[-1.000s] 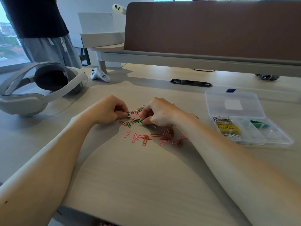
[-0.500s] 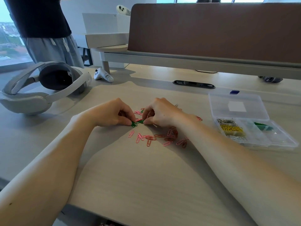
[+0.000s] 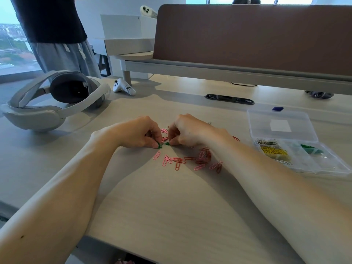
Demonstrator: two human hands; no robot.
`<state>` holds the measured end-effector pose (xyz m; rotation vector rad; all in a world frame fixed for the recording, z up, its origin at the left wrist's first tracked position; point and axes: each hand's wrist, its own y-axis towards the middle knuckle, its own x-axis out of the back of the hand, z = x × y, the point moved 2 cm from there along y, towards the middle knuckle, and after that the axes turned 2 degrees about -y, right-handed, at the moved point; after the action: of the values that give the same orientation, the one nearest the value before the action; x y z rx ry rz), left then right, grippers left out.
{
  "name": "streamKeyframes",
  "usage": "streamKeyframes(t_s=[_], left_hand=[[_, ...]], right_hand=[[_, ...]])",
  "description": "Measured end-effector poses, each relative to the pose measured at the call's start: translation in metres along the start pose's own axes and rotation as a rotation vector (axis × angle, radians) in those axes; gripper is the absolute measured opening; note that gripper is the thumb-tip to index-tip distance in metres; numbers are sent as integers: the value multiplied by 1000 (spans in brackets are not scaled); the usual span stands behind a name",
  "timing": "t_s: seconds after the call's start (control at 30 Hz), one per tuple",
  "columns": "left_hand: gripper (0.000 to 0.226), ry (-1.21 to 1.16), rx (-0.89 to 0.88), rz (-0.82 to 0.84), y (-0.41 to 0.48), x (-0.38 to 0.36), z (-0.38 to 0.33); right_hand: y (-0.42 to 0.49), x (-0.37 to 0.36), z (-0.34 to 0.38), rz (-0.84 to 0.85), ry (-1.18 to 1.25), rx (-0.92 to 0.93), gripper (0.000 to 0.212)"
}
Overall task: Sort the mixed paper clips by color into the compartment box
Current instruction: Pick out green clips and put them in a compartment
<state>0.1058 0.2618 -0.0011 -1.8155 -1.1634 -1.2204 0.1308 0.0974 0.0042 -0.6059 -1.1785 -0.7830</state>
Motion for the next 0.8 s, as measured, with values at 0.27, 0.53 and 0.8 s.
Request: streamKeyframes(t_s=[0.27, 0.53, 0.8], left_hand=[[10, 7, 2, -38, 0, 1, 0], [11, -178, 23, -142, -3, 8, 7], [13, -180, 47, -241, 0, 6, 14]], right_hand=[[-5, -1, -4, -54, -6, 5, 9], [-4, 1, -5, -62, 93, 24, 9], [-1, -1, 0, -17, 82, 26, 14]])
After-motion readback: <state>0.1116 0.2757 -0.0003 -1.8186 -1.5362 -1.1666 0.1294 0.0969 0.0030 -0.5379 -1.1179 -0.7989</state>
